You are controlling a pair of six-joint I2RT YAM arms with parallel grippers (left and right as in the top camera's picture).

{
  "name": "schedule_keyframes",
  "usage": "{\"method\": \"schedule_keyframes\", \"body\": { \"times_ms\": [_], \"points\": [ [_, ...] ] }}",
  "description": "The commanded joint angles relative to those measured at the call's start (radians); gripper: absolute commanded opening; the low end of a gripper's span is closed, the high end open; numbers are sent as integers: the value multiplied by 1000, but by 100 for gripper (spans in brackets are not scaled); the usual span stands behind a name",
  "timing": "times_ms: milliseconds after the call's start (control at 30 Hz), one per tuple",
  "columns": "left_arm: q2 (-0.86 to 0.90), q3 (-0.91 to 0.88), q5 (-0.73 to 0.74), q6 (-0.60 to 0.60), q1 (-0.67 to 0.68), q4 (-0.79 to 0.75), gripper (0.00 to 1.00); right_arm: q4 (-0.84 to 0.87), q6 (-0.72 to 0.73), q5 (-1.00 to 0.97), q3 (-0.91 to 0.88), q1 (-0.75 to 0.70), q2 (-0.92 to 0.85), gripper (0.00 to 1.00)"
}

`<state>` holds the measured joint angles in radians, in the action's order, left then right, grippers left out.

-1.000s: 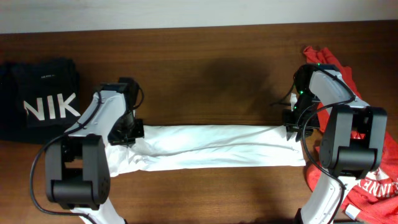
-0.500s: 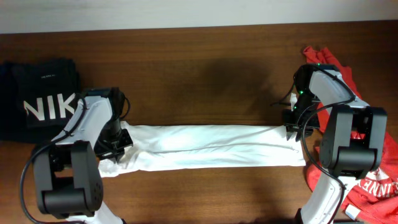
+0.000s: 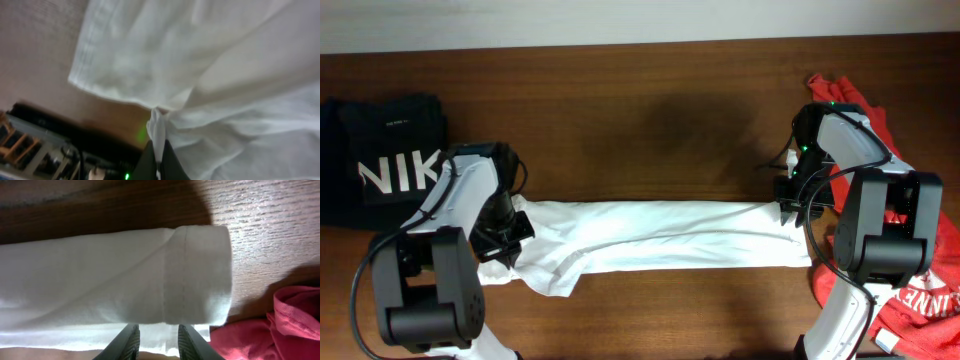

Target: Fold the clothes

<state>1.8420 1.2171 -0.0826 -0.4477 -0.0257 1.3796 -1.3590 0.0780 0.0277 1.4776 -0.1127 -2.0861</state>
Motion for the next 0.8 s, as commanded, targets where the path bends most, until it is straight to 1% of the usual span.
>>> {"method": "schedule_keyframes", "body": {
  "times_ms": [0, 100, 167, 233, 267, 300, 333, 400, 467, 500, 533, 567, 600, 633, 700, 767],
  "points": [
    [-27, 7, 33, -11, -5, 72, 0, -1, 3, 2, -5, -6, 15, 30],
    [-27, -12, 39, -8, 12, 118, 0, -2, 3, 2, -5, -6, 15, 30],
    [-27, -31, 18, -8, 16, 121, 2, -2, 3, 2, -5, -6, 15, 30],
    [-27, -37, -2, -8, 16, 117, 0, -2, 3, 2, -5, -6, 15, 30],
    [-27, -38, -18, -8, 16, 119, 0, -2, 3, 2, -5, -6, 15, 30],
    [-27, -38, -66, -10, 16, 123, 0, -2, 3, 2, -5, -6, 15, 30],
    [-27, -39, -121, -34, 16, 131, 8, -2, 3, 2, -5, -6, 15, 30],
    [-27, -39, -116, -35, 17, 141, 14, -1, 3, 2, -5, -6, 15, 30],
    [-27, -39, -88, -35, 23, 125, 14, -1, 3, 2, -5, -6, 15, 30],
    [-27, -39, -50, -34, 42, 90, 11, -1, 3, 2, -5, -6, 15, 30],
    [-27, -39, -38, -34, 51, 76, 10, -1, 3, 2, -5, -6, 15, 30],
    [-27, -39, -20, -34, 62, 55, 13, -1, 3, 2, -5, -6, 15, 30],
    [-27, -39, 11, -34, 71, 29, 31, -1, 3, 2, -5, -6, 15, 30],
    [-27, -39, 34, -27, 77, 13, 36, 2, 3, 2, -5, -6, 15, 30],
    [-27, -39, 40, -8, 103, -18, 38, 6, 3, 2, -5, -6, 15, 31],
    [-35, -39, 41, -11, 122, -57, 36, 5, 3, 2, -5, -6, 15, 30]
  ]
}}
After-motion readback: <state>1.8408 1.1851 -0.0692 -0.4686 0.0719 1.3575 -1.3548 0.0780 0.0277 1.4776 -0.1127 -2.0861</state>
